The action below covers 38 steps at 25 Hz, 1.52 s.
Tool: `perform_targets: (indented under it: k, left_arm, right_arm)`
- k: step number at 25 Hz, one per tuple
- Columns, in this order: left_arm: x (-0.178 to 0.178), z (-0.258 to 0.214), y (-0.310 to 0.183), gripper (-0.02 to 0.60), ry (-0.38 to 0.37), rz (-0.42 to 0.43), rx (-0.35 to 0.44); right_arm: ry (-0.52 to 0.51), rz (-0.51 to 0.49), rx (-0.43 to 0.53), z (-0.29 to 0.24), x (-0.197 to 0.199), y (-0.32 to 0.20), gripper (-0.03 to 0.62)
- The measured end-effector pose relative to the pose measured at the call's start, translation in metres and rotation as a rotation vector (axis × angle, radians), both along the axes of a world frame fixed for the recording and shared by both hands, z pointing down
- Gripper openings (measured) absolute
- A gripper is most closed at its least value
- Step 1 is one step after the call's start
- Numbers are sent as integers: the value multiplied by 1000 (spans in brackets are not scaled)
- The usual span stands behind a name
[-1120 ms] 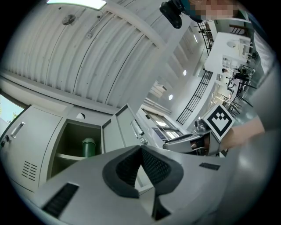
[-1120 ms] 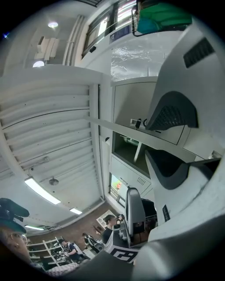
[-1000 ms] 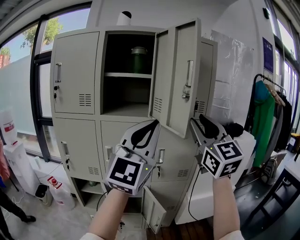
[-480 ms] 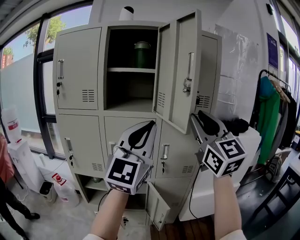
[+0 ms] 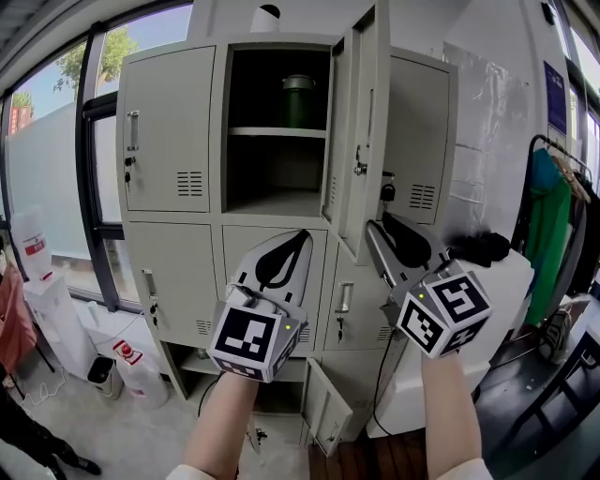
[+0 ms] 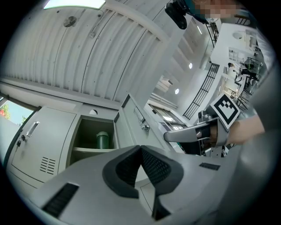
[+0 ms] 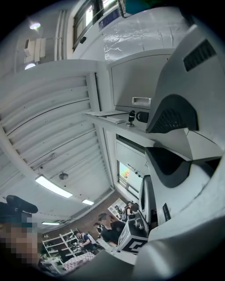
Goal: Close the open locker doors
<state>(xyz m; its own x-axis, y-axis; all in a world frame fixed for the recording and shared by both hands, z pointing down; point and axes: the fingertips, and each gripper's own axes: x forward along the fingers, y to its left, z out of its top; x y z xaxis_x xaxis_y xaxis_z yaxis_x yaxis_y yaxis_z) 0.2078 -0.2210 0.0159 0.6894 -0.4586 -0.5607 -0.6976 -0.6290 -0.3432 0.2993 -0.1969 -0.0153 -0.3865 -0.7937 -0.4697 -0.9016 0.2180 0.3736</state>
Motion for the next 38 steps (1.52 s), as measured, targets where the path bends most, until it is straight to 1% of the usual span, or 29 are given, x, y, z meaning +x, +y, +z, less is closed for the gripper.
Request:
perform_targets:
  k: [3, 7, 11, 19, 24, 30, 33, 38]
  left_arm:
    - [-14, 0, -6, 20, 4, -11, -3]
    - [-36, -3, -16, 20, 14, -29, -8]
    - [-58, -5, -25, 20, 9, -49, -7]
    - [-101, -8, -53, 20, 7, -92, -3]
    - [-121, -10, -76, 20, -2, -114, -1]
    - [-143, -15, -104, 20, 10, -132, -2]
    - [-150, -17, -116, 20, 11, -138, 0]
    - [-156, -22, -134, 20, 14, -136, 11]
  right_arm:
    - [31, -3, 20, 0, -20, -4, 112]
    - [40, -53, 13, 0, -48, -13, 115]
    - [71, -54, 20, -1, -78, -24, 117]
    - [84, -72, 27, -1, -130, -60, 118]
    - [95, -55, 33, -1, -159, -88, 118]
    - [158, 9, 51, -2, -188, -124, 115]
    - [172, 34, 55, -1, -198, -142, 115]
    - [175, 47, 47, -1, -209, -168, 112]
